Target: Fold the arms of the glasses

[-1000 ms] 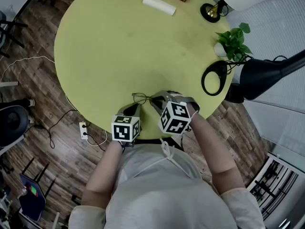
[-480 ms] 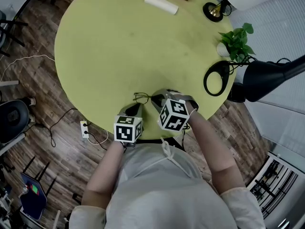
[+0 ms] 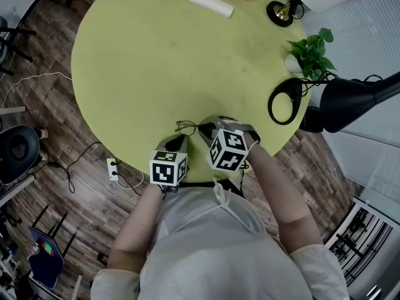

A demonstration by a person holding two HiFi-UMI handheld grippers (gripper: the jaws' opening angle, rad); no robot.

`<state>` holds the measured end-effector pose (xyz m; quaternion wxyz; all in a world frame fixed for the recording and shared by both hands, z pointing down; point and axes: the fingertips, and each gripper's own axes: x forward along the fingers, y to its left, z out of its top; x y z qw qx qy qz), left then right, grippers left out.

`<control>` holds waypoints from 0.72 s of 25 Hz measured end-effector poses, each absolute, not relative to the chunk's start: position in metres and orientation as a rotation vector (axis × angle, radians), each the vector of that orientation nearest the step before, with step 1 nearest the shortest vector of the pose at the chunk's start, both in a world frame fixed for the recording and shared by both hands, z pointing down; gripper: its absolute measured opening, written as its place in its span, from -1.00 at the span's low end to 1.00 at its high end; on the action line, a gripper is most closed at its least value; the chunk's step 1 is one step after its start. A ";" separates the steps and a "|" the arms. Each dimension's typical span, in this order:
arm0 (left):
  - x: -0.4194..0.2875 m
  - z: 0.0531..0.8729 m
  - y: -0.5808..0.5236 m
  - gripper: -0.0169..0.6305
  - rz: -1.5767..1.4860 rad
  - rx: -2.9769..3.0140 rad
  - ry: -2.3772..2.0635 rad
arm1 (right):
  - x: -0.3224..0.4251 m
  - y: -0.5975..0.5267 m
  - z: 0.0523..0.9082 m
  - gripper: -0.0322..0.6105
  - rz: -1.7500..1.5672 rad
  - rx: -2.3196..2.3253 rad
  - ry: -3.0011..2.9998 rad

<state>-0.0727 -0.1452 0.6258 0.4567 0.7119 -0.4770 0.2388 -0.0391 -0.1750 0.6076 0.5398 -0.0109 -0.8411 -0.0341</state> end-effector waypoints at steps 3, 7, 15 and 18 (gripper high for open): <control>-0.072 0.614 -0.148 -0.93 0.591 1.788 -1.187 | -0.041 -0.175 0.601 -0.82 -0.049 0.019 -2.031; -0.076 0.589 -0.156 -0.93 0.540 1.828 -1.219 | -0.040 -0.178 0.587 -0.68 -0.025 0.088 -2.081; -0.082 0.512 -0.181 -0.93 0.454 2.000 -1.330 | -0.019 -0.196 0.530 -0.79 0.053 0.462 -2.274; -0.075 0.474 -0.191 -0.93 0.463 2.150 -1.385 | -0.009 -0.203 0.502 -0.88 0.092 0.667 -2.351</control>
